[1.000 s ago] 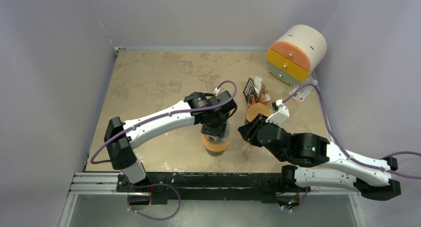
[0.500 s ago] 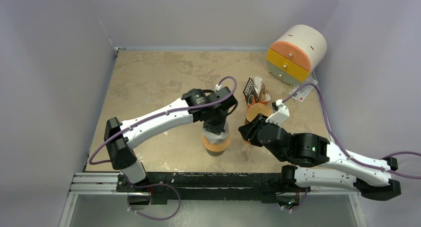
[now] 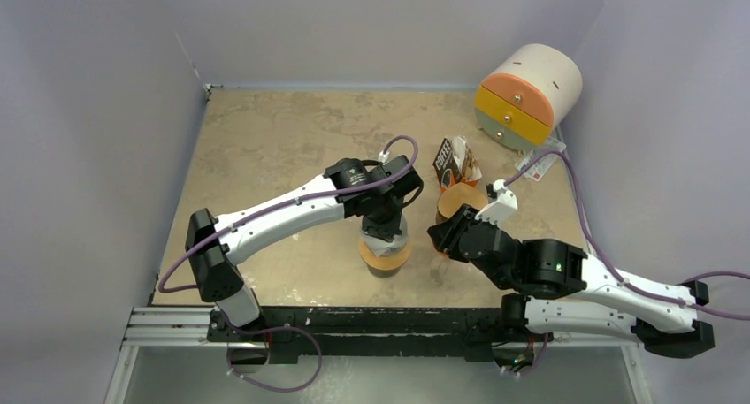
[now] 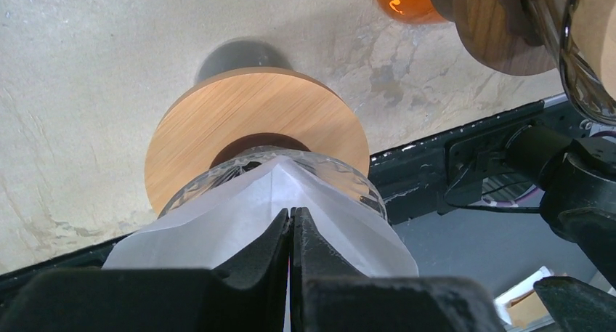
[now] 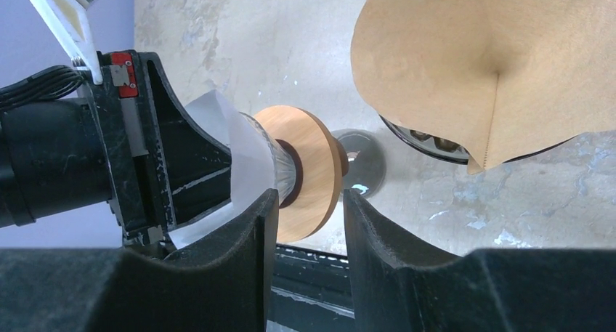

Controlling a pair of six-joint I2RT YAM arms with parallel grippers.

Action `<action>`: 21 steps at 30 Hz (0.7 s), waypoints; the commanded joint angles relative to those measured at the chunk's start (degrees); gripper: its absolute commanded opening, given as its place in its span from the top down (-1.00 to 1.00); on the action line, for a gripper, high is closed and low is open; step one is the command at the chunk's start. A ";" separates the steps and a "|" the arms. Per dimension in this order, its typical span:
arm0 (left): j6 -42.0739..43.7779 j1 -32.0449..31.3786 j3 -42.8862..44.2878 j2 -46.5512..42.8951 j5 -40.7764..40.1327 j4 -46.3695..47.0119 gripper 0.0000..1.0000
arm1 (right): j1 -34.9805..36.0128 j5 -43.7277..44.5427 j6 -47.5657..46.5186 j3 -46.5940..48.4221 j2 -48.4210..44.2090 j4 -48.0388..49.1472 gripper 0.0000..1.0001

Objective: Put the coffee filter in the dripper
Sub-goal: Place the coffee filter in the coffee dripper.

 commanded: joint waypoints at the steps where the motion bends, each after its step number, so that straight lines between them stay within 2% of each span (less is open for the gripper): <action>1: -3.60 -0.62 -0.05 0.84 -0.41 -1.12 1.00 | -0.22 2.65 0.59 -0.80 -0.83 -0.21 0.17; 21: -5.38 -1.89 0.02 5.10 -4.75 -4.05 1.00 | -0.22 2.75 1.84 -4.24 -4.99 -0.51 0.16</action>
